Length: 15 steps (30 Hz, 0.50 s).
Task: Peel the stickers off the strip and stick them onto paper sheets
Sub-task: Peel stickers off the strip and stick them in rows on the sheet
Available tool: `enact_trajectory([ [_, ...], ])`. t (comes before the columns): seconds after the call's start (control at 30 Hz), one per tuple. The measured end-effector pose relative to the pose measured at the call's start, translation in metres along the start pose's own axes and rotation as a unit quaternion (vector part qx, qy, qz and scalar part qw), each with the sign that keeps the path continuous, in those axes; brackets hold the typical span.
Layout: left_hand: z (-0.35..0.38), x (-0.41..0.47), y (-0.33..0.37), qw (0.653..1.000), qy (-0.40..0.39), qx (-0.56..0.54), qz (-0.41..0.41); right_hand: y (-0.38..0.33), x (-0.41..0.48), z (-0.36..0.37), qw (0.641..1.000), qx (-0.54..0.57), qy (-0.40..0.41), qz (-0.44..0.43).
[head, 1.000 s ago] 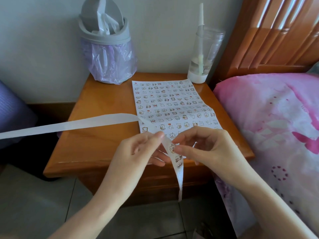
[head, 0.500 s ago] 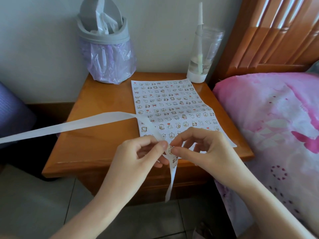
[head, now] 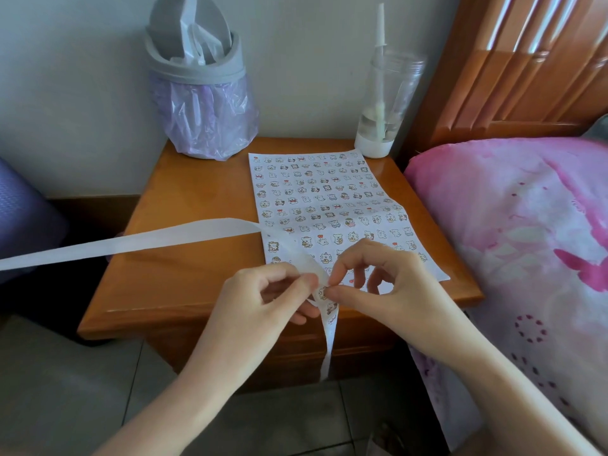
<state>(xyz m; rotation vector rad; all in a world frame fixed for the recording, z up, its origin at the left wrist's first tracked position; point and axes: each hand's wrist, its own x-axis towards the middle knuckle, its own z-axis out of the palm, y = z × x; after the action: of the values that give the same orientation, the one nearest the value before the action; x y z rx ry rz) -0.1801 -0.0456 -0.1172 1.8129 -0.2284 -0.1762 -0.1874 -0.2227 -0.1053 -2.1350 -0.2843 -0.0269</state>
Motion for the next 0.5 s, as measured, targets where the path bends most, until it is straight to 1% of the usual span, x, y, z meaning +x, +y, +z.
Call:
enact_trajectory([
  [0.1,0.0,0.003,-0.002,1.0,0.013,-0.001,-0.012,-0.002,0.0,-0.002,1.0,-0.004,-0.002,-0.012],
  [0.2,-0.001,0.003,-0.003,0.999,0.029,0.002,-0.015,-0.006,0.0,-0.012,0.999,0.037,-0.006,-0.005],
  [0.3,-0.001,0.002,-0.001,0.999,0.04,0.009,-0.009,-0.005,0.002,-0.031,0.997,0.054,0.034,0.033],
  [0.4,-0.001,0.001,-0.001,0.999,0.042,0.021,-0.002,0.002,0.004,-0.051,0.991,0.056,0.073,0.096],
  [0.5,-0.001,0.002,-0.003,0.999,0.038,0.032,-0.005,0.013,0.006,-0.061,0.987,0.03,0.054,0.146],
])
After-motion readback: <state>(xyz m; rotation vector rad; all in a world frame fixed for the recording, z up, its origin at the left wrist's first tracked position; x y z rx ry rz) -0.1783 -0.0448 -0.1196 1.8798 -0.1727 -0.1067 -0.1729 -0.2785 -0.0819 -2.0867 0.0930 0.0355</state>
